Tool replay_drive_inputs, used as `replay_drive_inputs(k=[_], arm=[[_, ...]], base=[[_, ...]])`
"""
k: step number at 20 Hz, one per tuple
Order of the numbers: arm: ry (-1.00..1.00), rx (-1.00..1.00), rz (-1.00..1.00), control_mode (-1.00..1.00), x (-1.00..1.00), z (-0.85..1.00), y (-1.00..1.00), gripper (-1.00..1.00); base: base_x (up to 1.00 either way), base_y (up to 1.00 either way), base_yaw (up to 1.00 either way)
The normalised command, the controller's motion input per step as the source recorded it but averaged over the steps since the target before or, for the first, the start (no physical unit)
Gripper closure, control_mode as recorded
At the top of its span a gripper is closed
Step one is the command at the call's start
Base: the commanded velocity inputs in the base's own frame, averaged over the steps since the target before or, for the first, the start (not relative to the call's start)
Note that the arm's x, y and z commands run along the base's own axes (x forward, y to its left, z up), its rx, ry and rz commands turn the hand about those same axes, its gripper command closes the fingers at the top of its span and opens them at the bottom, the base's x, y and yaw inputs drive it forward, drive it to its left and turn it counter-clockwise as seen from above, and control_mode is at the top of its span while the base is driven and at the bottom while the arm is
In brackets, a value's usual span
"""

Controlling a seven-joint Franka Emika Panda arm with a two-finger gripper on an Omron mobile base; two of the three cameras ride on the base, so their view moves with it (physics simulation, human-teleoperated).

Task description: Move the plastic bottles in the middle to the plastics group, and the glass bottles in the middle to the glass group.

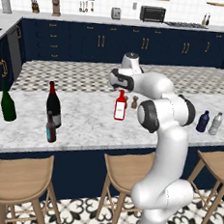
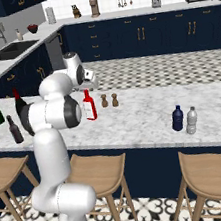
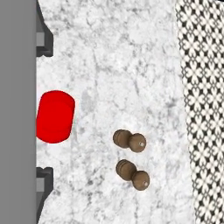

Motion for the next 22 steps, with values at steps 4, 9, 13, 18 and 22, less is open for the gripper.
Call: replay_drive_inputs(k=[4, 9, 13, 18, 22], arm=[[0.00, 0.00, 0.00, -1.00, 0.03, -0.17, -0.01, -1.00], [0.00, 0.00, 0.00, -1.00, 0.04, -0.19, -0.08, -1.00], [0.00, 0.00, 0.00, -1.00, 0.05, -0.19, -0.10, -1.00], [0.00, 0.00, 0.00, -1.00, -0.03, -0.07, -0.01, -1.00], [0.00, 0.00, 0.00, -1.00, 0.00, -0.18, 0.06, -1.00]], base=[[0.00, 0.00, 0.00], [0.00, 0.00, 0.00], [0.00, 0.00, 0.00], [0.00, 0.00, 0.00], [0.00, 0.00, 0.00]])
